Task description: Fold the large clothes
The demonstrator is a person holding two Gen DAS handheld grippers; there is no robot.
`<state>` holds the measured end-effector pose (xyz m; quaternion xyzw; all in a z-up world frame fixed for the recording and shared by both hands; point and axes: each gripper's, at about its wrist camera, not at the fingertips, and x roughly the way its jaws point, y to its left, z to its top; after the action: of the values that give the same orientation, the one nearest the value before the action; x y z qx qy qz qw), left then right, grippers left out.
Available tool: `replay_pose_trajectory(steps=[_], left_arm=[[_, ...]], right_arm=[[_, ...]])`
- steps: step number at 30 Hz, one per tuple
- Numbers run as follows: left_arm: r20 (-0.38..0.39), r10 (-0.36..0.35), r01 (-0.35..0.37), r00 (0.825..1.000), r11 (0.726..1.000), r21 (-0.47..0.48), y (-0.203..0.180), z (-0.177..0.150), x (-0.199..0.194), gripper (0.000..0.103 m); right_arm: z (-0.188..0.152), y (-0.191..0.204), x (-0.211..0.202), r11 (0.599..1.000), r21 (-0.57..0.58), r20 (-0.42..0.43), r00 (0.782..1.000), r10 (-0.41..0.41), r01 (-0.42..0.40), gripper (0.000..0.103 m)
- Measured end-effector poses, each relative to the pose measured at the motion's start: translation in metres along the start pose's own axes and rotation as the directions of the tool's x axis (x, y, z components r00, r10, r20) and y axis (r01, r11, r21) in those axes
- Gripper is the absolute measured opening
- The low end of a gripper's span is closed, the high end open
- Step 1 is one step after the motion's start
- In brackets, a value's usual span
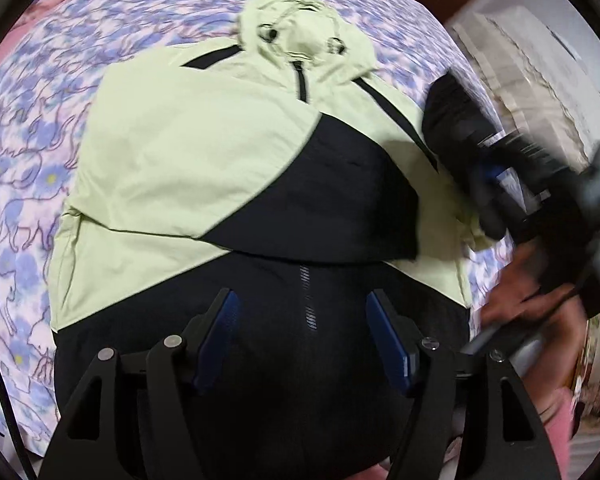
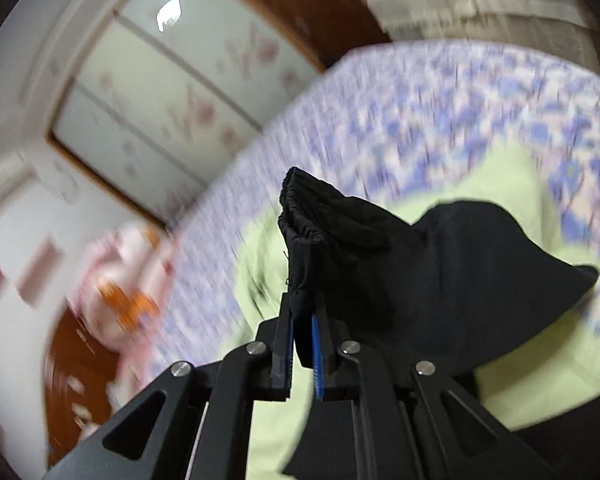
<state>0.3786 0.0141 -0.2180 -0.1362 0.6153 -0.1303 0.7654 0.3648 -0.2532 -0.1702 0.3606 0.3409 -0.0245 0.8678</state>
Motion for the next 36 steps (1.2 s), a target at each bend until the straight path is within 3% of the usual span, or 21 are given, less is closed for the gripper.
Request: replay_pose_trajectory(steps=[2,4,7,8,9,10,12,14,17,21,26,29,34,35,36], left_arm=[[-0.016,-0.007,0.006,1.000,0.999,-0.041,0.009,-0.001,0.007,0.066],[-0.025,-0.025,0.024,0.999,0.997,-0.070,0.016,-0.002,0.010,0.066],[-0.009,-0.024,0.023,1.000,0.995,-0.093,0.023,-0.003,0.012,0.066],[-0.010,-0.025,0.024,1.000,0.995,-0.100,0.025,-0.003,0.014,0.067],[-0.017,-0.028,0.026,0.999,0.994,-0.110,0.027,-0.002,0.017,0.069],[-0.021,-0.034,0.031,0.999,0.993,-0.118,0.029,-0.001,0.019,0.070],[-0.021,-0.059,0.056,0.998,0.989,-0.134,0.031,0.004,0.024,0.070],[-0.016,-0.111,0.108,0.994,0.985,-0.138,0.029,0.011,0.033,0.070],[-0.009,-0.159,0.157,0.987,0.979,-0.131,0.020,0.024,0.048,0.070],[0.003,-0.181,0.180,0.983,0.974,-0.136,0.004,0.041,0.076,0.069],[0.006,-0.177,0.176,0.984,0.969,-0.175,-0.011,0.053,0.115,0.067],[0.001,-0.180,0.176,0.984,0.960,-0.216,-0.016,0.058,0.135,0.046],[0.038,-0.130,0.135,0.991,0.965,-0.224,-0.027,0.063,0.154,0.036],[0.036,-0.119,0.124,0.992,0.967,-0.223,-0.031,0.065,0.157,0.030],[0.037,-0.095,0.101,0.995,0.972,-0.213,-0.036,0.066,0.159,0.012]], right_arm=[[-0.028,0.004,0.028,0.995,-0.061,-0.085,0.993,-0.087,0.082,0.007],[-0.056,0.000,0.057,0.981,-0.131,-0.188,0.968,-0.165,0.142,0.009],[-0.090,-0.012,0.092,0.974,-0.153,-0.367,0.906,-0.211,0.165,0.012],[-0.099,-0.016,0.101,0.968,-0.165,-0.412,0.879,-0.241,0.188,0.013],[-0.104,-0.018,0.104,0.966,-0.173,-0.433,0.866,-0.250,0.192,0.013],[-0.108,-0.018,0.103,0.967,-0.175,-0.434,0.867,-0.243,0.184,0.014],[-0.103,-0.023,0.099,0.983,-0.124,-0.451,0.875,-0.177,0.135,0.034],[-0.097,-0.029,0.096,0.994,-0.067,-0.495,0.862,-0.108,0.086,0.045],[-0.085,-0.030,0.080,0.989,-0.116,-0.474,0.870,-0.136,0.091,0.057],[-0.064,-0.038,0.051,0.984,-0.160,-0.433,0.891,-0.137,0.073,0.059],[-0.043,-0.075,0.014,0.992,-0.083,-0.353,0.928,-0.122,0.099,0.059],[-0.037,-0.097,0.001,0.989,-0.056,-0.328,0.933,-0.149,0.139,0.059],[-0.032,-0.126,-0.008,0.984,-0.045,-0.316,0.931,-0.180,0.175,0.059],[-0.030,-0.129,-0.008,0.983,-0.049,-0.319,0.930,-0.185,0.178,0.059],[-0.027,-0.133,-0.009,0.982,-0.054,-0.323,0.927,-0.189,0.182,0.059]])
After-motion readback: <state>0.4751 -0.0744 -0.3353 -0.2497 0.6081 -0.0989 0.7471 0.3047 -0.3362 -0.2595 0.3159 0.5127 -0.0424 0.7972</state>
